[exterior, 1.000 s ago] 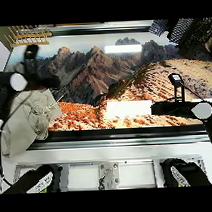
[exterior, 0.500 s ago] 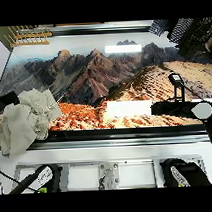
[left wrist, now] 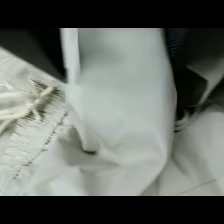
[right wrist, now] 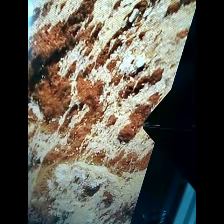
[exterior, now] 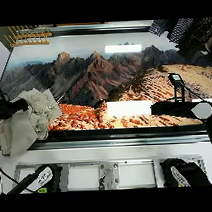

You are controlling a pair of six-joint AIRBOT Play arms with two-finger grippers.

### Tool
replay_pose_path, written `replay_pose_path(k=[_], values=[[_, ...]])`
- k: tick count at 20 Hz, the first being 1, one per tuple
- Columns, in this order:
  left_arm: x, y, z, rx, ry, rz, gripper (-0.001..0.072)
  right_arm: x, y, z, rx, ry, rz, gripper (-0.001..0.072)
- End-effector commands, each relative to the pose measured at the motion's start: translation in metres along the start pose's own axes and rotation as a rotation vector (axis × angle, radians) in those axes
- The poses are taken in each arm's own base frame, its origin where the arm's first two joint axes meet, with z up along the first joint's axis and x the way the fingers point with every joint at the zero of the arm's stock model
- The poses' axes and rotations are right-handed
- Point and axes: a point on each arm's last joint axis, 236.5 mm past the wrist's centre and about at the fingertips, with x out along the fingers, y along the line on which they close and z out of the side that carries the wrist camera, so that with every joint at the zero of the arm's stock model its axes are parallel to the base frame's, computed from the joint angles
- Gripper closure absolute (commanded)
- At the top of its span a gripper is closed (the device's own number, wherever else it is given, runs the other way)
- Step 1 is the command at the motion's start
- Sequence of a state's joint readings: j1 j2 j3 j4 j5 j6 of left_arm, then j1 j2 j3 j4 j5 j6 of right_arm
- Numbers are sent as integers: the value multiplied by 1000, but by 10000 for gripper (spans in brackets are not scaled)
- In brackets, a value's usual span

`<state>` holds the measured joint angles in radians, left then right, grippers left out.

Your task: Fold the clothes and pants, and hang the long-sleeved shirts on hangers.

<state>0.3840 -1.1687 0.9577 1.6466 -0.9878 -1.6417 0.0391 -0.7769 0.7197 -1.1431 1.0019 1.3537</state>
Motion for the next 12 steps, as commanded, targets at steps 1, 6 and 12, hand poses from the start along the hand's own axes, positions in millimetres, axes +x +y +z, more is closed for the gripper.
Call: replay_pose_path(k=[1, 6, 12], values=[[11, -39, -12, 19, 56, -52, 607, 0, 0, 0, 0, 1, 0, 691], [-55, -208, 7, 225, -44, -425, 703, 0, 2, 0, 4, -1, 7, 691], [-223, -416, -65, 660, -269, -855, 703, -5, 16, 15, -3, -51, 67, 690]])
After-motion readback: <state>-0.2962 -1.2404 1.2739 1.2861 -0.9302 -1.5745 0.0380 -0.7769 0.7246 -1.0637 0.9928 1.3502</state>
